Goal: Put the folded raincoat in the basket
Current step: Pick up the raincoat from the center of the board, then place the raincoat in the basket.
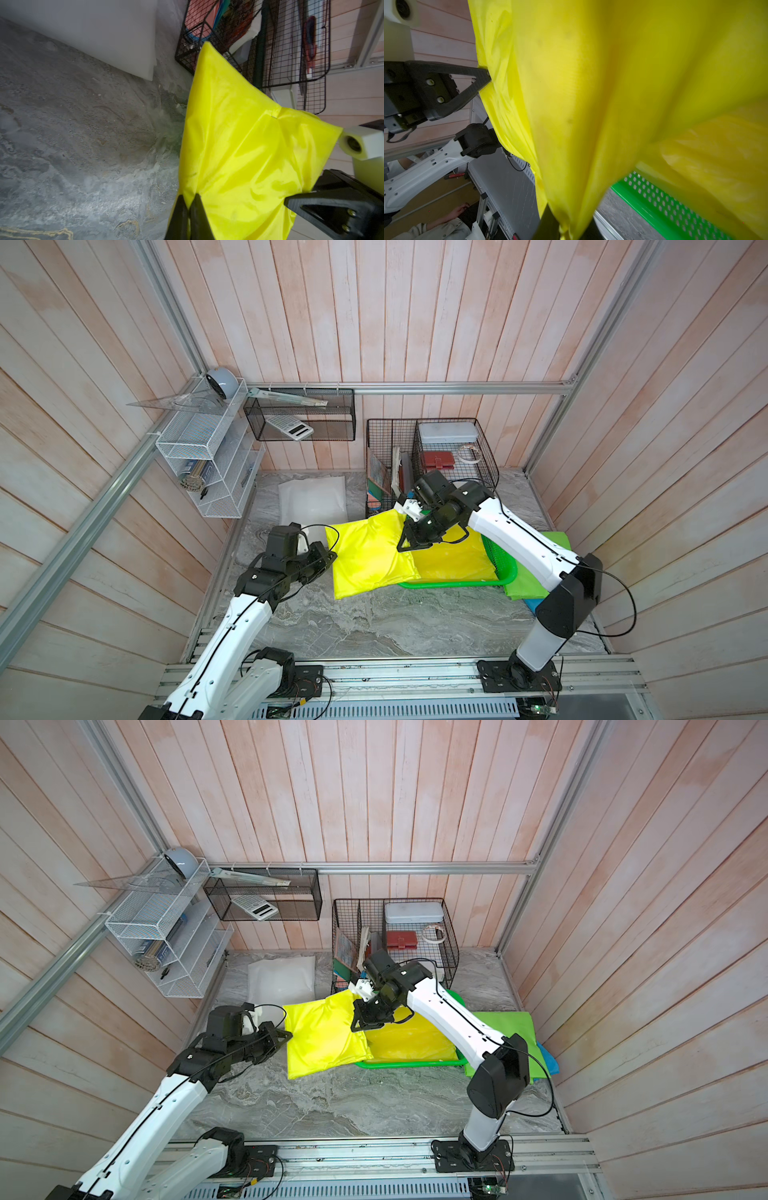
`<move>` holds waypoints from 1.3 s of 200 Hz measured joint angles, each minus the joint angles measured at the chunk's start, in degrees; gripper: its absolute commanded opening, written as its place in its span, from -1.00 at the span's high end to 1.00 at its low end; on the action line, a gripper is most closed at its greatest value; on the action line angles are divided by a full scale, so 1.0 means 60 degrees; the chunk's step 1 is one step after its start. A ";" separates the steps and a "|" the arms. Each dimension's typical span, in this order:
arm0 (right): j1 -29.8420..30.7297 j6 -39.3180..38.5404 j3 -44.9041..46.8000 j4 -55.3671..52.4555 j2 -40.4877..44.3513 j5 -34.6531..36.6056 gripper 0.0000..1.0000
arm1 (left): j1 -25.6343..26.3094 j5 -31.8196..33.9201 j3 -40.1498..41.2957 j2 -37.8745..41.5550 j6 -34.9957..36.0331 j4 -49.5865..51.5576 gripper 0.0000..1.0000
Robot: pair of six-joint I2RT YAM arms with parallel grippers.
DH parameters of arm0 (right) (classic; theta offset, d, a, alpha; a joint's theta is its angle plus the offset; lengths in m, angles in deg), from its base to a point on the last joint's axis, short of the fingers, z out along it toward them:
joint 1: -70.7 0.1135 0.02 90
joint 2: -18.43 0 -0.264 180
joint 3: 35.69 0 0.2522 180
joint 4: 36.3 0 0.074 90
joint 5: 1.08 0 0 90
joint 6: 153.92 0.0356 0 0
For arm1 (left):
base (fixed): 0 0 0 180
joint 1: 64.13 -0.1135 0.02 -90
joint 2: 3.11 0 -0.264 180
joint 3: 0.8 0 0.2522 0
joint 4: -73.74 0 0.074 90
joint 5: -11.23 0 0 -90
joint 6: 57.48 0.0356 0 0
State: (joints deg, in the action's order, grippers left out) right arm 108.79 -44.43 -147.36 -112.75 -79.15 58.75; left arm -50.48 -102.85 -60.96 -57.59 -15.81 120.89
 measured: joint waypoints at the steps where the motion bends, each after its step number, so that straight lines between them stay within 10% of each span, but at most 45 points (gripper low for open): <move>1: -0.0029 -0.0004 0.0000 -0.0007 0.0022 -0.0007 0.90 | 0.0033 -0.0004 -0.0058 -0.0044 -0.0011 -0.0015 1.00; 83: -0.3337 -0.0033 0.1424 -0.0630 0.2302 0.0142 0.89 | 0.3417 0.1479 -0.4218 -0.4911 -0.0514 -0.0736 1.00; 144: -0.4725 -0.0412 0.1832 -0.0739 0.2113 0.1300 0.89 | 0.4320 0.2138 -0.7067 -0.8579 -0.0557 -0.0747 1.00; 205: -0.5071 -0.0943 0.1829 -0.0885 0.0514 0.2240 0.86 | 0.4670 0.2346 -0.7395 -0.9872 -0.0565 -0.0707 1.00; 260: -0.5144 -0.1239 0.1472 -0.1286 -0.0681 0.2747 0.36 | 0.4798 0.2656 -0.7395 -0.9985 -0.0565 -0.0718 1.00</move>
State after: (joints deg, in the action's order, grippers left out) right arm 77.92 -51.87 -138.53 -120.47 -83.24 75.23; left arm -21.69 -86.91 -105.33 -117.50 -19.20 116.58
